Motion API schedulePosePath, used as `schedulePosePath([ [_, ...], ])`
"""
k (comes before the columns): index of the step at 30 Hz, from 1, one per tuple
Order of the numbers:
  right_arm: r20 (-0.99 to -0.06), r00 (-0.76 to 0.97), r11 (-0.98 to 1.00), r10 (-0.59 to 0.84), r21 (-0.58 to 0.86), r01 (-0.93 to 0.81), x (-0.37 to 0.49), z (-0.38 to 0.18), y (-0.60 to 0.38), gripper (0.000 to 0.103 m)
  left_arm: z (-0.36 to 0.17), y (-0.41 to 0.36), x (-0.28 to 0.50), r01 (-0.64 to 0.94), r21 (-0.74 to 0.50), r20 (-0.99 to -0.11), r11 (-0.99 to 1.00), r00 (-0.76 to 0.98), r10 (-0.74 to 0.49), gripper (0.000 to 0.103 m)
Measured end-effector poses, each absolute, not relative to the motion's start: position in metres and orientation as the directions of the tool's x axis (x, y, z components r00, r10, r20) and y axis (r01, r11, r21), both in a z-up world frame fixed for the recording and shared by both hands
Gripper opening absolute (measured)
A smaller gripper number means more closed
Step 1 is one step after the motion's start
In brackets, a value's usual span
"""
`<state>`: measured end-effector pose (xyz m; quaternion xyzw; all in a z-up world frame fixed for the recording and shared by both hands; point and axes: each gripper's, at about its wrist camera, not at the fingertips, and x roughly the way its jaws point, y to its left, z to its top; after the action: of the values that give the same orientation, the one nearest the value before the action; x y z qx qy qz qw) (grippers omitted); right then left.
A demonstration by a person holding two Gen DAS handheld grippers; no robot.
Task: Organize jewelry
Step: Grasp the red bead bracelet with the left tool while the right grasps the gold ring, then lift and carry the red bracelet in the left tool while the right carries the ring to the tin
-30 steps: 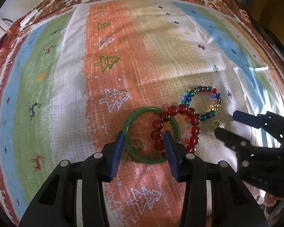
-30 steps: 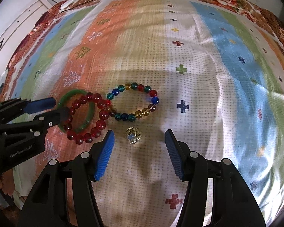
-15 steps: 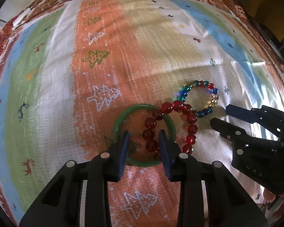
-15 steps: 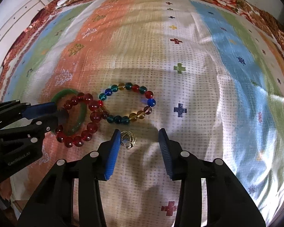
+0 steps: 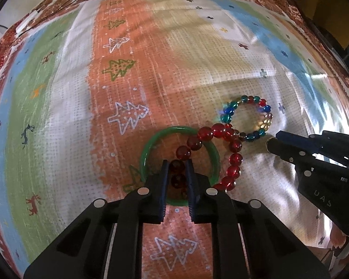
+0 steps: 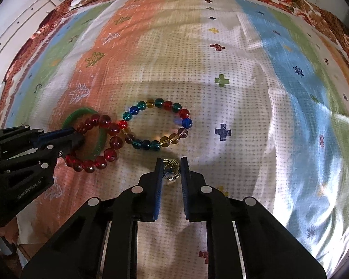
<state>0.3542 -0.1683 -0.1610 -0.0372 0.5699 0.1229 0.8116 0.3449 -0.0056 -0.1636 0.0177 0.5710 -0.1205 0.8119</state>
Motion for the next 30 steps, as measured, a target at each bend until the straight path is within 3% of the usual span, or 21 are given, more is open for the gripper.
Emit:
schedulePosePath([
  [30, -0.918, 0.366, 0.966, 0.154, 0.061, -0.252, 0.336, -0.13, -0.174, 0.016, -0.111, -0.008, 0.322, 0.2, -0.173, -0.894, 0.964, 0.379, -0.239, 0.013],
])
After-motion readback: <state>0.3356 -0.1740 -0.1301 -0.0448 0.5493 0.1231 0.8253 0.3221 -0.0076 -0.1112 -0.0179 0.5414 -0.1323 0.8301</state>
